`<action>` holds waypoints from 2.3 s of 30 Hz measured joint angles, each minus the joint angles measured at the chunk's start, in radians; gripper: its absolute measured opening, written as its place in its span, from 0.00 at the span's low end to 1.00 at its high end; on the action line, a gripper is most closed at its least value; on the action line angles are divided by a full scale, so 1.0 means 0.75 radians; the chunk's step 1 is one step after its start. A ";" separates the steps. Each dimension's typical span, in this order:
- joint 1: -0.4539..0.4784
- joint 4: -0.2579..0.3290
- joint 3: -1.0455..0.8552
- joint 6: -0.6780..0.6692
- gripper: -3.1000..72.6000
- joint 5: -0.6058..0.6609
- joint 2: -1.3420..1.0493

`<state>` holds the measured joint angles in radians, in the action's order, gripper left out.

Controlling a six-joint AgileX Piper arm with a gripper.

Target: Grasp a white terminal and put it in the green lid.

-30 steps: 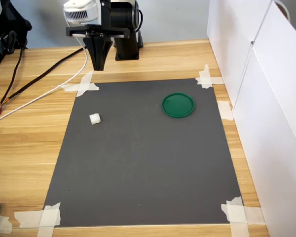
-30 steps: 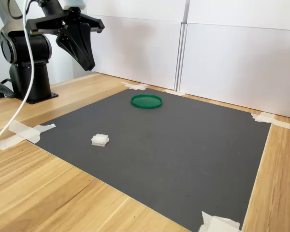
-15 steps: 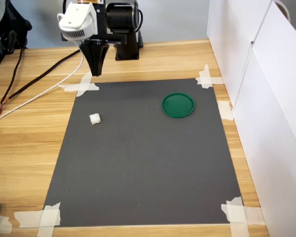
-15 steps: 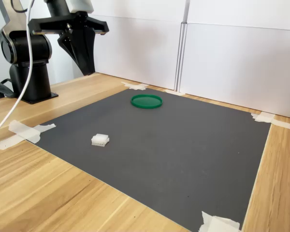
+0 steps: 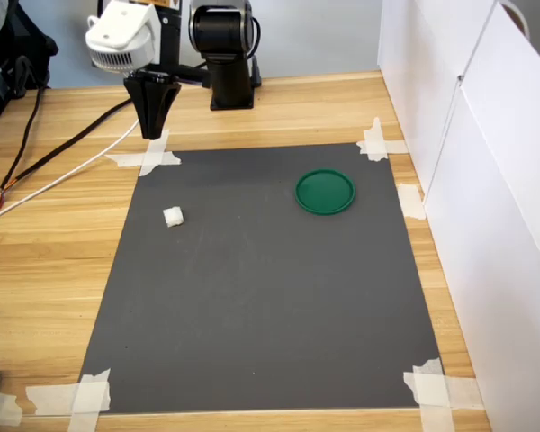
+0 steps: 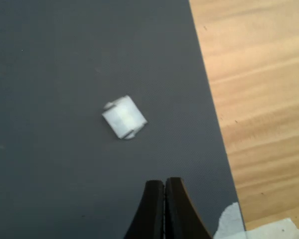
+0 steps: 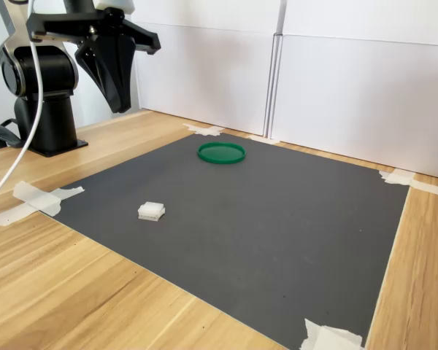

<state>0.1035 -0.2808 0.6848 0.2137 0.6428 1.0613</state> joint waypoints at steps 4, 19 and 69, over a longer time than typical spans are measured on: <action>0.001 -0.035 0.009 0.022 0.11 -0.002 0.051; 0.001 0.031 0.281 -0.222 0.42 0.142 0.348; 0.259 0.541 0.594 -0.928 0.98 0.449 0.718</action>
<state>0.2975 0.1250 1.1302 -0.4821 0.9795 1.6002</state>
